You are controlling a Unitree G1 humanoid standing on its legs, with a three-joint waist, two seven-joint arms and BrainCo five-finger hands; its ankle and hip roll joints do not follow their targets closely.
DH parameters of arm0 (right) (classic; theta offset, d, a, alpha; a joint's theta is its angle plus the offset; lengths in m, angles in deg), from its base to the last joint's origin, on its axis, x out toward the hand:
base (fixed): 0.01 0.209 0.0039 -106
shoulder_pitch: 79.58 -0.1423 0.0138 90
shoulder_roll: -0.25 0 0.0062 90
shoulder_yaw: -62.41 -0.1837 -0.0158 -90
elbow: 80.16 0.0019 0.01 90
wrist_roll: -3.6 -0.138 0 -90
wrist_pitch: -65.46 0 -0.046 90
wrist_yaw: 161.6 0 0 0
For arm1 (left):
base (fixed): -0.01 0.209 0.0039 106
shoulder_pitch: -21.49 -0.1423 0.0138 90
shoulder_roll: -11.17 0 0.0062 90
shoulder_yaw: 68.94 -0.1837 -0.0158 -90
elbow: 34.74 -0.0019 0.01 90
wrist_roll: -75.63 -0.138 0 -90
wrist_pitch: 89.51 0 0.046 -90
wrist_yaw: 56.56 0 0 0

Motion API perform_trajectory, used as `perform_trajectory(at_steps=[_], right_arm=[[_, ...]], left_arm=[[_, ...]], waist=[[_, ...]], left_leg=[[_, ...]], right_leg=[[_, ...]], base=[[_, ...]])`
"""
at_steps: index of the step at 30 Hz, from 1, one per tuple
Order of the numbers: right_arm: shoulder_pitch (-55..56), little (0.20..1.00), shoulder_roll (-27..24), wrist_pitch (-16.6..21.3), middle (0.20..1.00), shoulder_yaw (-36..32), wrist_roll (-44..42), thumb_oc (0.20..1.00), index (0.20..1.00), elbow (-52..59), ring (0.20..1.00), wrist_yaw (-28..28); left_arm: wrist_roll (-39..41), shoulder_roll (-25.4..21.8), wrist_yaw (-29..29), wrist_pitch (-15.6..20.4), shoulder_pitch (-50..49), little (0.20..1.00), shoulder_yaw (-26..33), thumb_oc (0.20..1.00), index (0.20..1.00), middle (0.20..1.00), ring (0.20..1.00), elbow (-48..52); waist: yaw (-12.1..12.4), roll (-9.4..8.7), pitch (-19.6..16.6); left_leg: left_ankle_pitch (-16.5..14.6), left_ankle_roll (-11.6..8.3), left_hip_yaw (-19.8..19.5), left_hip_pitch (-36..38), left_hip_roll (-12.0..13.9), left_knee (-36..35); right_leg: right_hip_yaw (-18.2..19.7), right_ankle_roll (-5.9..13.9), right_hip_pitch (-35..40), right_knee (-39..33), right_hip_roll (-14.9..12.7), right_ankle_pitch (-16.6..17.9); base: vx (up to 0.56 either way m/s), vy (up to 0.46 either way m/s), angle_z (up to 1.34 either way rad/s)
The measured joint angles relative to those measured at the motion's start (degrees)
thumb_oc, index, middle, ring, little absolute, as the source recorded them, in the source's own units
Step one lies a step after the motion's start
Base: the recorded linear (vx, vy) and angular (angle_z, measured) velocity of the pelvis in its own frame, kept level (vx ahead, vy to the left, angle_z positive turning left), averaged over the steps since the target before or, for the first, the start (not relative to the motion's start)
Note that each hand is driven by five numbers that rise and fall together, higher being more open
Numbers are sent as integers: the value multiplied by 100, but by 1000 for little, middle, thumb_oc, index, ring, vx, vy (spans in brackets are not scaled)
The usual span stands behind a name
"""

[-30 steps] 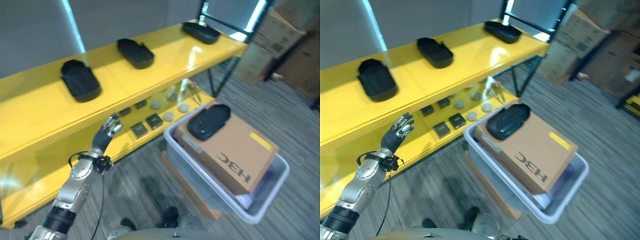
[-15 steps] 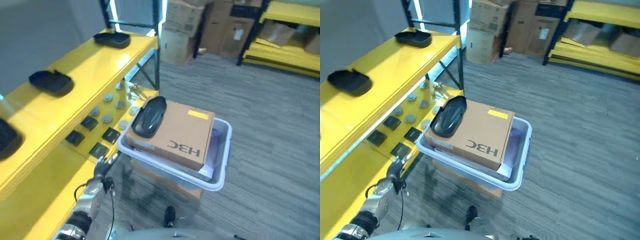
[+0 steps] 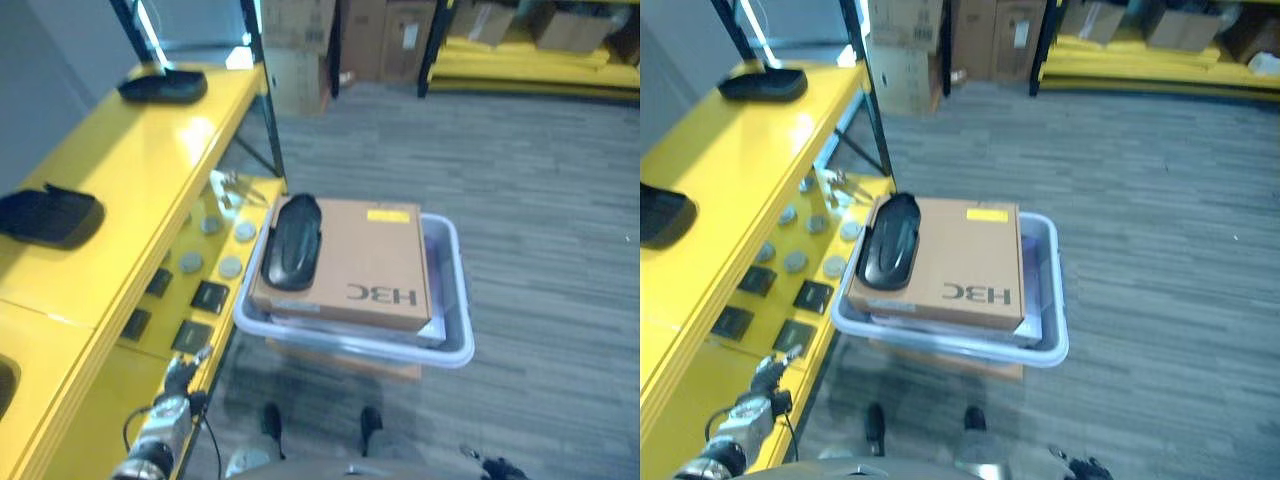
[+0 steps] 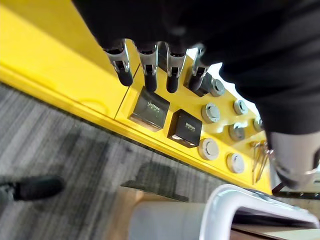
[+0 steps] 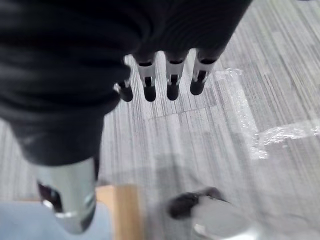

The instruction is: Move parts from the plastic box to the shelf.

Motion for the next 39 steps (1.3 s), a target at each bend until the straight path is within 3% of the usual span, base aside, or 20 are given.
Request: perform_trajectory(at_steps=[1,3,6,10,13,15,18,20,23,25,34,39], right_arm=[[120,1000,132,69,1000,-2,-261,1000,1000,1154,1000,-256],[-4,1000,92,462,1000,-14,-340,1000,1000,2932,1000,-1017],[-50,1000,-104,497,1000,-466,-12,1000,1000,4971,1000,-1510],[-310,1000,-907,414,1000,-807,500,1000,1000,5971,1000,-1695],[-600,1000,-1200,-89,1000,-648,602,1000,1000,5975,1000,-1647],[-1068,1000,-1251,-616,1000,-152,597,1000,1000,5501,1000,-1578],[-1647,1000,-1217,-1062,1000,509,600,1000,1000,4984,1000,-1360],[-2504,1000,-1188,-1287,1000,1105,599,1000,1000,4196,1000,-1369],[-3348,1000,-984,-1357,1000,1404,576,1000,1000,3376,1000,-1391],[-3634,1000,-836,-1331,1000,1403,459,1000,1000,3009,1000,-1395],[-3698,1000,-687,-1331,1000,1405,309,1000,1000,2819,1000,-1450],[-3699,1000,-722,-1338,1000,1404,336,1000,1000,2467,1000,-1439]], left_arm=[[-641,-271,-33,-1,-265,1000,-282,1000,1000,1000,1000,55],[-1692,-438,-200,9,-711,1000,-758,1000,1000,1000,1000,145],[-1999,-288,-170,21,-997,1000,-835,1000,1000,1000,1000,-102],[-2153,-127,-36,-58,-1152,1000,-775,1000,1000,1000,1000,-353],[-2158,11,122,-121,-1161,1000,-761,1000,1000,1000,1000,-709],[-2175,40,295,-95,-1208,1000,-760,1000,1000,1000,1000,-761],[-2175,34,291,-67,-1191,1000,-787,1000,1000,1000,1000,-757],[-2172,37,283,-53,-1115,1000,-911,1000,1000,1000,1000,-815],[-2156,25,277,8,-1039,1000,-973,1000,1000,1000,1000,-805],[-2147,20,275,11,-1059,1000,-1028,1000,1000,1000,1000,-827],[-2103,-9,153,28,-974,1000,-1014,1000,1000,1000,1000,-912],[-2052,-8,106,197,-967,1000,-1016,1000,1000,1000,1000,-910]], waist=[[-47,-197,16],[-119,-366,-30],[-212,-374,-37],[-264,-363,-99],[-162,-376,-171],[58,-352,-208],[451,-243,-218],[578,-143,-164],[1028,37,-33],[1182,61,90],[1271,24,503],[1271,18,542]], left_leg=[[-55,84,205,1,-112,0],[-138,189,539,55,-203,3],[-222,175,614,128,-278,-31],[-199,159,539,73,-220,-28],[-197,163,512,-2,-187,-31],[-129,191,329,-181,-187,-22],[-11,183,123,-380,-223,1],[53,203,-17,-462,-268,3],[117,255,-242,-607,-376,3],[136,278,-289,-627,-434,3],[176,333,-525,-713,-570,4],[174,335,-577,-726,-577,4]], right_leg=[[-130,157,-58,-79,-150,204],[-488,142,-118,-291,-188,529],[-425,244,58,-559,-223,537],[-448,245,53,-559,-156,522],[-477,242,42,-561,-145,470],[-657,246,-22,-559,-159,454],[-845,195,-135,-557,-169,517],[-980,213,-135,-557,-201,537],[-1218,246,-133,-557,-300,541],[-1272,265,-115,-556,-356,541],[-1518,278,-35,-556,-465,539],[-1538,292,-32,-555,-464,528]], base=[[16,60,-96],[69,65,-75],[50,17,-16],[37,11,6],[7,19,7],[-36,64,33],[-44,79,36],[-11,76,43],[4,105,43],[3,82,24],[8,52,16],[8,49,2]])
